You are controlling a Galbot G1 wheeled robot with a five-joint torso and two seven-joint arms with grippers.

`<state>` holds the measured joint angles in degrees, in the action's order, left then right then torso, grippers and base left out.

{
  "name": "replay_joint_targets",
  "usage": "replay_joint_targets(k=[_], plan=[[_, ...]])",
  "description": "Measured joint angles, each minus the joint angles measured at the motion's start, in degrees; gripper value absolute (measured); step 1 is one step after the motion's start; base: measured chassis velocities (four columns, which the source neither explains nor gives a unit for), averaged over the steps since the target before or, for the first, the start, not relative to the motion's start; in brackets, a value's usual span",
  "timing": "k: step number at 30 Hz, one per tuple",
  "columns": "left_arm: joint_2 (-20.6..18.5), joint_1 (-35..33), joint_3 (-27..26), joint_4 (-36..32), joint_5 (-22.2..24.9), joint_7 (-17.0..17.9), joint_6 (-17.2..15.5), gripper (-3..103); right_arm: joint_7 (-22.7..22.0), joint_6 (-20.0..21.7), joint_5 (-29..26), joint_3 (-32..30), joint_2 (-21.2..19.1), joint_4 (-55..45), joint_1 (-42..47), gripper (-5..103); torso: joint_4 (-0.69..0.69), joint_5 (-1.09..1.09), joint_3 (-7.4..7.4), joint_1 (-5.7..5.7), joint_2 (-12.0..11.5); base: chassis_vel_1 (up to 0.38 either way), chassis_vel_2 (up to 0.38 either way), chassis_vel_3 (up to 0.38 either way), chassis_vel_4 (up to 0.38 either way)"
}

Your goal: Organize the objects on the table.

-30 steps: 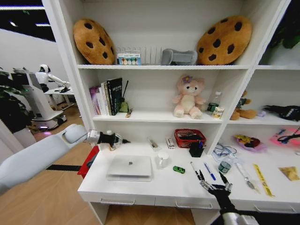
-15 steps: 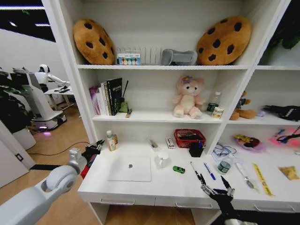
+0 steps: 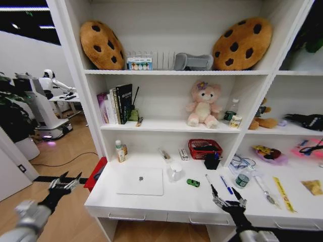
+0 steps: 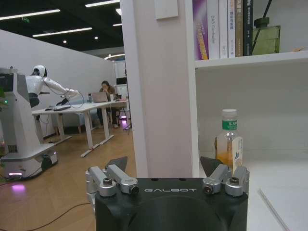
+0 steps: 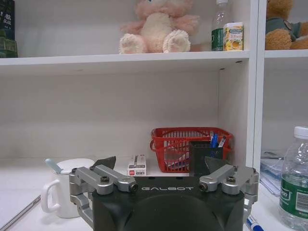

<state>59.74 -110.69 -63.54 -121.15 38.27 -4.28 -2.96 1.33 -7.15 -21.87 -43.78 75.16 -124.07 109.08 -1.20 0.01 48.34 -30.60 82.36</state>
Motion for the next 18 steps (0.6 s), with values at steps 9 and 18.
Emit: replay_joint_targets(k=[9,18], plan=[[19.25,-2.80,5.08,-9.34,-6.18,-1.07,5.29,100,-1.41,2.94,-0.27,3.20,-3.31,6.18,-6.16,100,-0.03,0.02,0.01,-0.01,-0.01,0.000,0.000,0.000,0.000],[20.30,-1.47,12.81,-11.29,-10.92,1.69,5.36,100,17.38,6.21,-7.85,2.16,-18.24,16.33,-13.93,100,-0.04,0.00,0.02,-0.02,-0.01,0.000,0.000,0.000,0.000]])
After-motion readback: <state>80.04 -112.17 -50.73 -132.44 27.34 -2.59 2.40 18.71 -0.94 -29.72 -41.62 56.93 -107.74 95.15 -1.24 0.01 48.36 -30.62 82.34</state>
